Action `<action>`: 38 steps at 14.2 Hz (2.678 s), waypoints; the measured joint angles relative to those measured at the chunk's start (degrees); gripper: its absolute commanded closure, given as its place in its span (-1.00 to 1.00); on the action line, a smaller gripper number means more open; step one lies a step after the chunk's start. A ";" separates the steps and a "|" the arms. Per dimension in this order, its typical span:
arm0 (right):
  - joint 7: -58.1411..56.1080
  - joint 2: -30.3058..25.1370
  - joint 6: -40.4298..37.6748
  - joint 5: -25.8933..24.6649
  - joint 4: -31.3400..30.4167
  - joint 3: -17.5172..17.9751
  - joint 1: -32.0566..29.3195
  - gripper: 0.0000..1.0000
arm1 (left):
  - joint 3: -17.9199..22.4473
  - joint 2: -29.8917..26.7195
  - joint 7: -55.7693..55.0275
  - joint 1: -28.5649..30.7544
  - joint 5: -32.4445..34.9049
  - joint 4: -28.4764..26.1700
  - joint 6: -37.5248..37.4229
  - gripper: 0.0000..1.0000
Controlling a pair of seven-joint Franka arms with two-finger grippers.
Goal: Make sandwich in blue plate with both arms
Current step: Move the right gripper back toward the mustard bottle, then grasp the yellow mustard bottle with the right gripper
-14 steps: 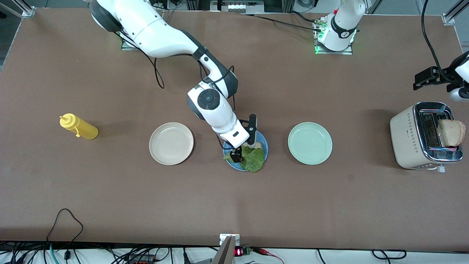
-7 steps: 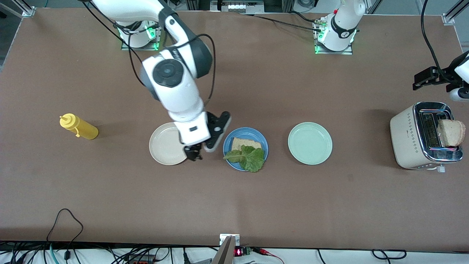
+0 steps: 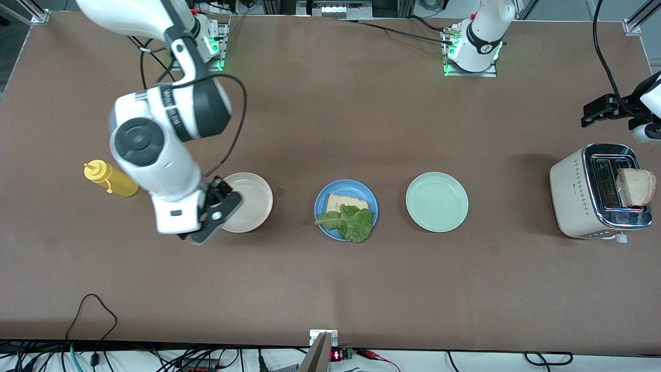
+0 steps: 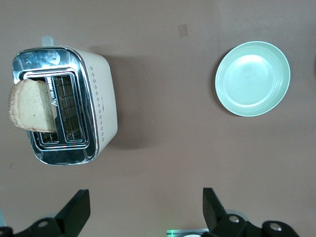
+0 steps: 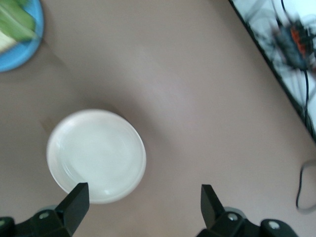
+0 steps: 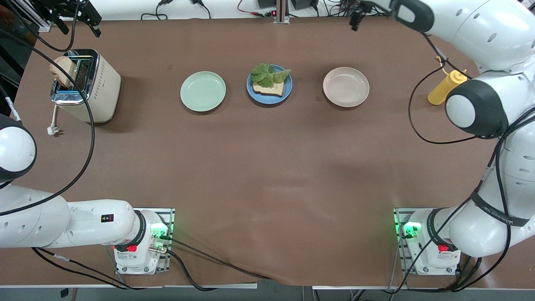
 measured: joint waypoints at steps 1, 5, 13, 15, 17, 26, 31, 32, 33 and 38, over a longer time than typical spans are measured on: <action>0.00 0.00 -1.13 0.00 -0.03 -0.07 -1.54 -1.00 | 0.00 0.00 -0.01 0.00 0.00 0.00 0.00 -1.00; -0.09 -0.83 -2.48 -0.16 -2.06 -3.81 -2.99 -1.00 | 0.00 0.00 -0.01 0.00 0.00 0.00 -0.02 -1.00; -16.68 -17.04 5.37 5.97 -29.86 -5.55 -20.17 -1.00 | 0.00 0.00 -0.13 0.01 0.00 -0.01 -0.07 -1.00; -25.63 -20.76 5.65 11.23 -35.30 -5.53 -24.49 -1.00 | 0.00 0.00 -0.14 0.01 0.00 -0.01 -0.07 -1.00; -36.27 -22.44 5.88 16.88 -39.01 -5.52 -28.83 -1.00 | 0.00 0.00 -0.16 0.01 0.00 -0.01 -0.07 -1.00; -69.95 -18.09 4.25 42.77 -43.82 -5.46 -39.64 -1.00 | 0.00 0.00 -0.24 0.01 0.00 -0.01 -0.07 -1.00; -73.56 -16.55 3.71 48.24 -43.82 -5.29 -41.02 -1.00 | 0.01 0.00 -0.33 0.13 0.00 -0.03 -0.11 -1.00; -75.10 -16.12 3.59 48.82 -43.82 -5.28 -41.62 -1.00 | 0.03 0.00 -0.39 0.19 0.00 -0.03 -0.12 -1.00; -76.57 -15.56 3.45 49.10 -43.83 -5.28 -42.35 -1.00 | 0.03 0.00 -0.44 0.22 0.00 -0.03 -0.13 -1.00; -80.42 -12.85 -0.26 49.62 -43.84 -5.28 -45.95 -1.00 | 0.04 0.04 -0.57 0.23 0.00 -0.04 -0.13 -1.00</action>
